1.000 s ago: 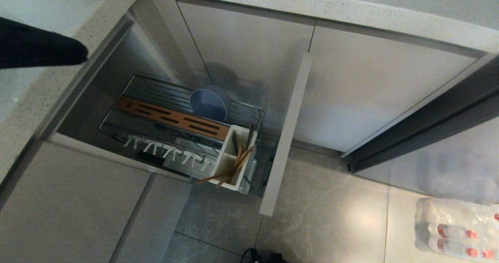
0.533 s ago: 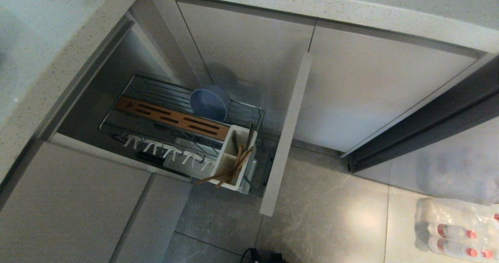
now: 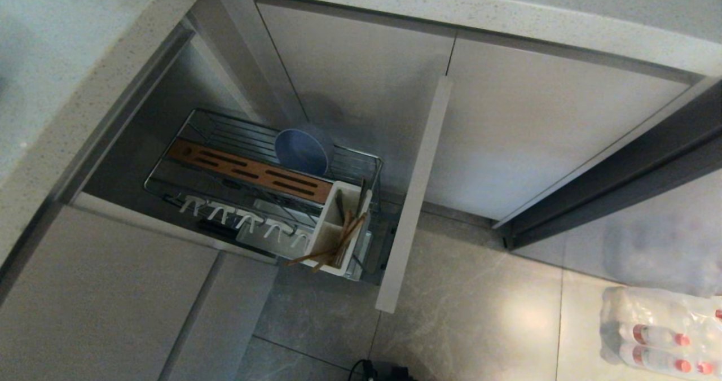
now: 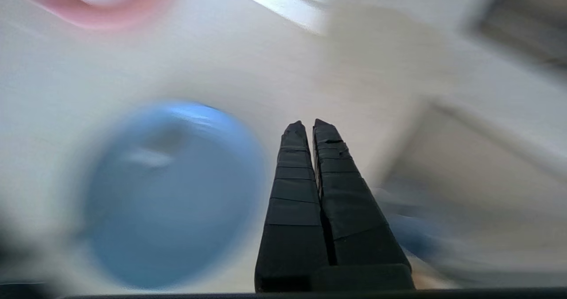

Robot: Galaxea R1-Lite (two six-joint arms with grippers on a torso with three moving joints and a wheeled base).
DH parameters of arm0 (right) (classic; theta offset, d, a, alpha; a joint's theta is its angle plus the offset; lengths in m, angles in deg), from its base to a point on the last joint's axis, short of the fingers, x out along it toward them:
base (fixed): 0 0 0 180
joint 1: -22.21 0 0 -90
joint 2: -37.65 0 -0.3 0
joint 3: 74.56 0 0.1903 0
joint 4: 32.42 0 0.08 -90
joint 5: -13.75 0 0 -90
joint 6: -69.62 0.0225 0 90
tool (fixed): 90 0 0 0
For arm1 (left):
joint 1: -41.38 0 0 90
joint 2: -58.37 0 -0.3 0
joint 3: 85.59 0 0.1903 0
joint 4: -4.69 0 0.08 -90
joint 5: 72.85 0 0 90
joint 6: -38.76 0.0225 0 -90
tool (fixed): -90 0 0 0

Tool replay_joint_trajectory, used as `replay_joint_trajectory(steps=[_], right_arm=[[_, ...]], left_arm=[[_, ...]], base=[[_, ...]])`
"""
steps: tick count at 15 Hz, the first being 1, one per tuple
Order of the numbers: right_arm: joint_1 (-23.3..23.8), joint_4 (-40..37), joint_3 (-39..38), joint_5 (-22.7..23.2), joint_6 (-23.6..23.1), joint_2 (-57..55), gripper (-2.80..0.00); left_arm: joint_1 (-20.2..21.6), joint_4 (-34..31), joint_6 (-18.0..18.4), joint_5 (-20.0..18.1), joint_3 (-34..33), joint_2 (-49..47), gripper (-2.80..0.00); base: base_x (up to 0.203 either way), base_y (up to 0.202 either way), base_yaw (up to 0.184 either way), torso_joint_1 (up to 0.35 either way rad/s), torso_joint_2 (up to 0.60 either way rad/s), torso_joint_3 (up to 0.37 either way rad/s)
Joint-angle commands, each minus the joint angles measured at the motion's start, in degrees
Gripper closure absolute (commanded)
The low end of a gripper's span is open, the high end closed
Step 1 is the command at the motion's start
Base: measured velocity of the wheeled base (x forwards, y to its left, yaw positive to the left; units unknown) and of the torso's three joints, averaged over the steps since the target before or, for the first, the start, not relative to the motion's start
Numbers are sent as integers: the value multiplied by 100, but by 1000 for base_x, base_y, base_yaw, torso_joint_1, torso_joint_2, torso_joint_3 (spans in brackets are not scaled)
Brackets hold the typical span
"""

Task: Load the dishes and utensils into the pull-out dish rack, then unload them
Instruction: Pick up the fork and place it in the cupboard

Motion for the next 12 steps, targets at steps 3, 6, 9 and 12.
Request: replay_joint_trajectory(steps=[3, 6, 9, 12], right_arm=[[0, 1, 0, 0, 0, -3, 0], [0, 1, 0, 0, 0, -7, 0], [0, 1, 0, 0, 0, -8, 0], [0, 1, 0, 0, 0, -2, 0]], left_arm=[[1069, 8, 1284, -19, -98, -75, 0], [1917, -7, 2009, -22, -234, -213, 0], [2543, -17, 2652, -18, -523, -279, 0], [2989, -147, 2958, -21, -804, -505, 0]], base=[[0, 0, 0, 0, 0, 0], [0, 0, 0, 0, 0, 0], [0, 0, 0, 0, 0, 0], [0, 0, 0, 0, 0, 0]])
